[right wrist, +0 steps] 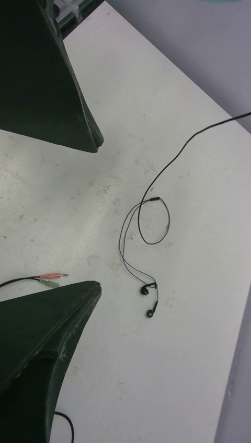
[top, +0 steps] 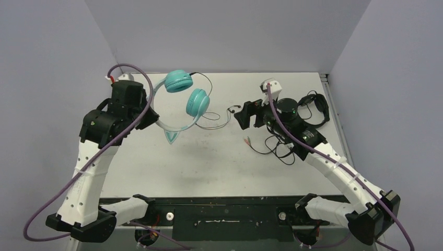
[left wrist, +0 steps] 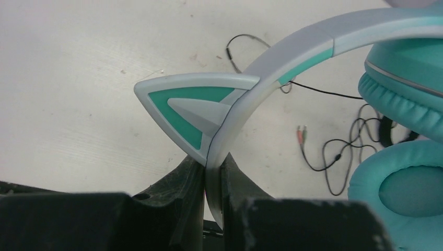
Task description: Wrap the headphones
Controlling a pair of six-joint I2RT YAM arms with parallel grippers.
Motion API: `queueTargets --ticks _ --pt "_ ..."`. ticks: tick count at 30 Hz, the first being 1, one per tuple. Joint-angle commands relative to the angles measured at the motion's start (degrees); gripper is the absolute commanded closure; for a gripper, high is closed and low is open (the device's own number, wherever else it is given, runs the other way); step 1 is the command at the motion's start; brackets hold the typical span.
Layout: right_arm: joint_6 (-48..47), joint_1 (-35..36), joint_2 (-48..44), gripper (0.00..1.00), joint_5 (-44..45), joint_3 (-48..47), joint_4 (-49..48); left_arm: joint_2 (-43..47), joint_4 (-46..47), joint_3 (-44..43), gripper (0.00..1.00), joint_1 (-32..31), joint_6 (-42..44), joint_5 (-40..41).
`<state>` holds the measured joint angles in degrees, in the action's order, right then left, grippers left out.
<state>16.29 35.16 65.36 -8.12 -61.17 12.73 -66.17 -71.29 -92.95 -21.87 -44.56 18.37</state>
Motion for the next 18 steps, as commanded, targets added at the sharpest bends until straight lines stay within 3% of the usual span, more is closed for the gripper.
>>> queueTargets --ticks 1,9,18 --pt "-7.0 -1.1 -4.5 0.00 -6.7 2.9 -9.9 -3.2 -2.6 -13.5 1.00 1.3 0.6 -10.8" --pt "-12.8 -1.1 -2.9 0.03 -21.2 5.4 -19.0 -10.5 -3.2 -31.1 1.00 1.4 -4.0 -27.2" --pt "-13.4 0.6 3.5 0.03 -26.7 3.6 -26.2 -11.9 2.8 -33.3 1.00 1.5 -12.1 -39.1"
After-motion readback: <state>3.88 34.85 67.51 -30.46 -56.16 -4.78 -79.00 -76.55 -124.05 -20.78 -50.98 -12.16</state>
